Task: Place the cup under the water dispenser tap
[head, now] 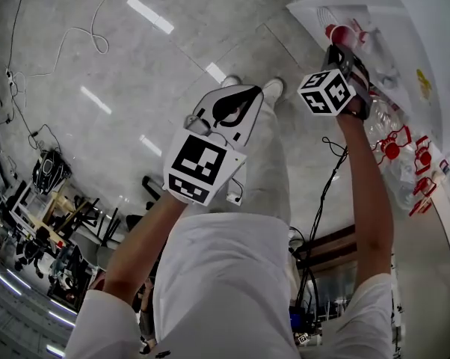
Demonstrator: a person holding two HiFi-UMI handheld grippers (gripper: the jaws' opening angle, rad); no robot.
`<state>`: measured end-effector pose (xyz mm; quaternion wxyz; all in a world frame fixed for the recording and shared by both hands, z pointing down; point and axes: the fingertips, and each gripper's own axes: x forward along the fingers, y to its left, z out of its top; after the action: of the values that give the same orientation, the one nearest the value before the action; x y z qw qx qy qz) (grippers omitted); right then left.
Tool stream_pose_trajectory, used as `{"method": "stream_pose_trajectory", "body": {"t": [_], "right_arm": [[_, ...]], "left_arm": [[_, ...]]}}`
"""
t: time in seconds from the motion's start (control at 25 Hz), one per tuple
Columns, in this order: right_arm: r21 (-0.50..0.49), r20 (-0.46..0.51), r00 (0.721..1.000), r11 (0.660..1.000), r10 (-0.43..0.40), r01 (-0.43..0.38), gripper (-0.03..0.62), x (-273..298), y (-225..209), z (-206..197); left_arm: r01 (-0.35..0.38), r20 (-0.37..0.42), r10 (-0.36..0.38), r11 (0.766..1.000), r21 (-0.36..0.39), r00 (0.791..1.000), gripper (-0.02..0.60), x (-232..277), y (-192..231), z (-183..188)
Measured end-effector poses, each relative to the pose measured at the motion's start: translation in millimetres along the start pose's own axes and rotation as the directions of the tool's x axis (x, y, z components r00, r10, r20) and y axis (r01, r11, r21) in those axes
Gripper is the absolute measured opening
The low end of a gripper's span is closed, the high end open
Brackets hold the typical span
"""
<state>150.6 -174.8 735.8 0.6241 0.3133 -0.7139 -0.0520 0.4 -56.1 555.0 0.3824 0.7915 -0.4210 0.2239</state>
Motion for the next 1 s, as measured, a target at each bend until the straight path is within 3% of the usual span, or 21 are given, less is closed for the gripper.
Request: {"method": "stream_pose_trajectory", "body": {"t": [1.0], "right_arm": [[-0.060,-0.045,0.999,0.998,-0.004,0.002,0.040,27.4,-1.2,-1.2]], "left_arm": [[-0.001,-0.007,0.001,1.000,-0.013,1.000,0.000,1.5,7.9,-6.2]]}}
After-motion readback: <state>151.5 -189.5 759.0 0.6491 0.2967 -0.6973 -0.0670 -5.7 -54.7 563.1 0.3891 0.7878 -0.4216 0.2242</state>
